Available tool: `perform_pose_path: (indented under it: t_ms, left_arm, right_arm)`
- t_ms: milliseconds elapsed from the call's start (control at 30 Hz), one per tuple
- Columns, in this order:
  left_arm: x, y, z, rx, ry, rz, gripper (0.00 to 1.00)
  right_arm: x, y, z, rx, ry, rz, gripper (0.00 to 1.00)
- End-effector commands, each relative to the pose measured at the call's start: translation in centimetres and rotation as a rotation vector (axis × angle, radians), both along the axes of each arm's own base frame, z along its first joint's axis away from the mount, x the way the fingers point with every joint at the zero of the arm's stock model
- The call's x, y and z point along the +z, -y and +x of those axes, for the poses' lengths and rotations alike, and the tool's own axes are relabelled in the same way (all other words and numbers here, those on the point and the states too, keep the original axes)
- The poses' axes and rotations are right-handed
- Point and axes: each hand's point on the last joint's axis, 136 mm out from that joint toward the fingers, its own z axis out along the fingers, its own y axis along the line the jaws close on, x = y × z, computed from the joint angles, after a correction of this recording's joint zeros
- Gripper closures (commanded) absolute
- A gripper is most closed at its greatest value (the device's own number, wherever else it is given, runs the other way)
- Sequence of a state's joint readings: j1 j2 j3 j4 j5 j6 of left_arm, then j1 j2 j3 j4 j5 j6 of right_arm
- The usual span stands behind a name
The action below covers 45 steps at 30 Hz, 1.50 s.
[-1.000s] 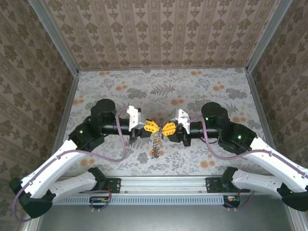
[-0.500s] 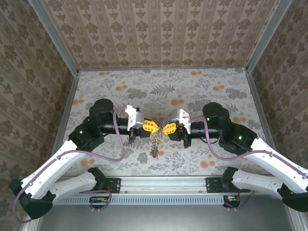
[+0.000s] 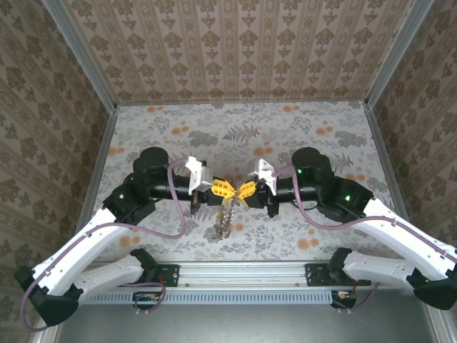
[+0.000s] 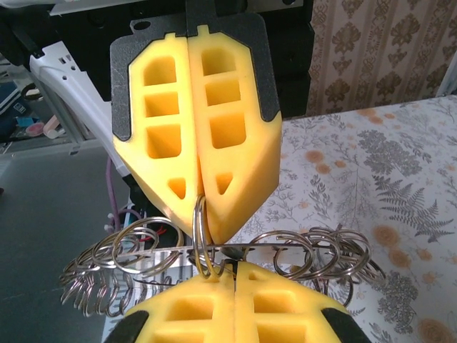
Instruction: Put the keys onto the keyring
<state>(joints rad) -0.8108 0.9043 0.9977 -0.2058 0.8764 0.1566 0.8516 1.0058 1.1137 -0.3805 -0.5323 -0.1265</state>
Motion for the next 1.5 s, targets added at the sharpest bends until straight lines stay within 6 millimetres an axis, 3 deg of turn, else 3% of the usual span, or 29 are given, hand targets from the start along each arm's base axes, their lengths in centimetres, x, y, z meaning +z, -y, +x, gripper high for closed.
perform_pose_path:
  t_ms: [0, 433, 667, 833, 1033, 1267, 1467]
  left_arm:
    - [2.0, -0.2, -1.3, -0.06, 0.045, -0.079, 1.0]
    - [1.9, -0.2, -1.5, -0.081, 0.039, -0.083, 1.0]
    - [2.2, 0.0, -1.7, -0.105, 0.027, -0.104, 1.0]
    - [2.0, 0.3, -1.5, -0.114, 0.01, -0.096, 1.0]
    - [1.6, 0.3, -1.0, -0.083, 0.01, -0.071, 1.0]
    - [1.4, 0.6, -0.8, -0.086, 0.002, -0.061, 1.0]
    - [2.2, 0.1, -1.1, -0.082, 0.017, -0.087, 1.0]
  right_arm:
    - [1.6, -0.5, -0.2, 0.025, 0.0, 0.038, 1.0]
    - [2.8, -1.1, -2.0, 0.129, -0.003, 0.103, 1.0]
    - [3.2, -1.3, -1.3, 0.098, 0.006, 0.129, 1.0]
    - [4.5, -1.7, -1.9, 0.141, 0.024, 0.189, 1.0]
    - [5.6, -0.9, -3.0, 0.161, 0.072, 0.234, 1.0]
    - [5.8, -0.8, -2.6, 0.136, 0.084, 0.234, 1.0]
    - [5.1, 0.3, -1.0, 0.008, 0.117, 0.203, 0.74]
